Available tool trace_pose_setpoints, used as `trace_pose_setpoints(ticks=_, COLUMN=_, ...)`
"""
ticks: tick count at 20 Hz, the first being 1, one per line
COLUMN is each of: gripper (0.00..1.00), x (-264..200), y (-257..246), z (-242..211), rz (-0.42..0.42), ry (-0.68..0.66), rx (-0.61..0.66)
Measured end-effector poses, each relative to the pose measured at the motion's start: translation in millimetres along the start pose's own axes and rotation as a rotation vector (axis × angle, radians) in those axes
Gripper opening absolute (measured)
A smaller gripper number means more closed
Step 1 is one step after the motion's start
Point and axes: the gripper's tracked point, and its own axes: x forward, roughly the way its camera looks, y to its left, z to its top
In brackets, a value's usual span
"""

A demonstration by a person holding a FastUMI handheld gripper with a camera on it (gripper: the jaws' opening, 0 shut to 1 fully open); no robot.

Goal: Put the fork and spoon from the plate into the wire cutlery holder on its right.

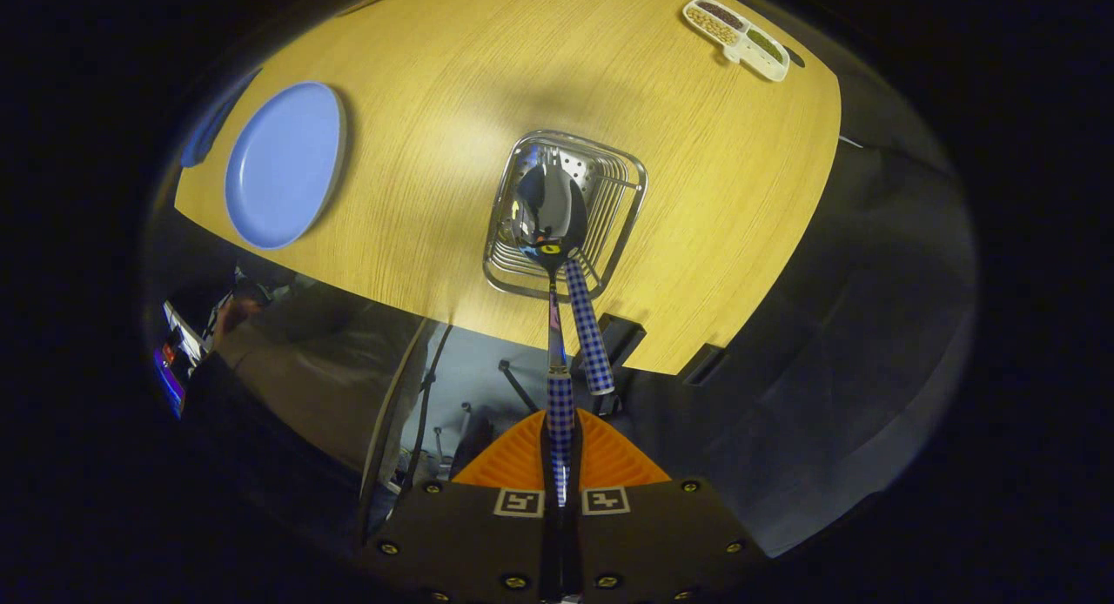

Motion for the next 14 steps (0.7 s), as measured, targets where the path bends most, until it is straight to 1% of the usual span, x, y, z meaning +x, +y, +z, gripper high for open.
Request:
trace_pose_setpoints(ticks=3, gripper=0.02, x=1, y=-2, z=5, rz=-0.017, ry=0.042, rx=-0.022)
trace_pose_setpoints(ticks=6, gripper=0.02, x=4, y=6, z=15, rz=0.022, ry=0.079, rx=-0.018)
trace_pose_setpoints(ticks=7, gripper=0.04, x=7, y=6, z=16, rz=0.027, ry=0.097, rx=-0.021)
trace_pose_setpoints(ticks=10, gripper=0.04, x=7, y=-2, z=27, rz=0.001, ry=0.138, rx=-0.022)
trace_pose_setpoints(ticks=14, gripper=0.04, x=8, y=-1, z=37, rz=0.021, ry=0.175, rx=-0.010)
